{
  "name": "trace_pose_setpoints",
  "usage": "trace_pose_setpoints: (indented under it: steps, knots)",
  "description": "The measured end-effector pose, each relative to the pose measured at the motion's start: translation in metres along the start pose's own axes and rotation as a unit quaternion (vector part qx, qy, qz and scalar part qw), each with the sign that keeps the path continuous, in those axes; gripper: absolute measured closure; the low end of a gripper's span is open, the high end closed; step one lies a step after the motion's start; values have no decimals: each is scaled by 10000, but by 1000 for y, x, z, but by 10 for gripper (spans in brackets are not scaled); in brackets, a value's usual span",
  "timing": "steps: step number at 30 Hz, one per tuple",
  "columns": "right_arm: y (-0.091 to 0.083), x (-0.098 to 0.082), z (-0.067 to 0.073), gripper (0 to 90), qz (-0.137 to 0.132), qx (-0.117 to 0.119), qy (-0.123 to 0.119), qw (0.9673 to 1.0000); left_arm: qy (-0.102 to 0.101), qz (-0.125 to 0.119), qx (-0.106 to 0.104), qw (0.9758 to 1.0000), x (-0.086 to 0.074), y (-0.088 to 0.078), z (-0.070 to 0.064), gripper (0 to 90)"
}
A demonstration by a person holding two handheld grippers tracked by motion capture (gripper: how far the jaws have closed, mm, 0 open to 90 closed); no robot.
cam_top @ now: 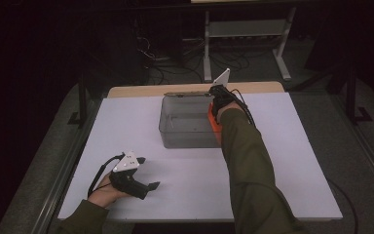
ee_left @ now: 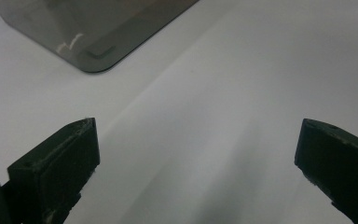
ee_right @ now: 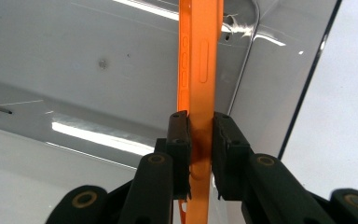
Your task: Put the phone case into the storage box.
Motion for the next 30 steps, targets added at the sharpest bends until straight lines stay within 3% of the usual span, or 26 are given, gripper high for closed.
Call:
trace_pose_setpoints:
  steps: [18,30]
  knots:
    - [-29,5,3,754,-296,-83,-185,9994,2,-1,0,10000,0,0,0,0]
    - [-37,3,6,652,-417,77,-512,9978,-8,0,7,10000,0,0,0,0]
Point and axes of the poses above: each handheld gripper's, and its own axes: y roughly forward along the jaws, x roughly out of its top, z roughly to its left, the point moved 1 cm from there along y, roughly forward along the jaws, and after that the axes turned 15 degrees about y, right-handed, at the moved point
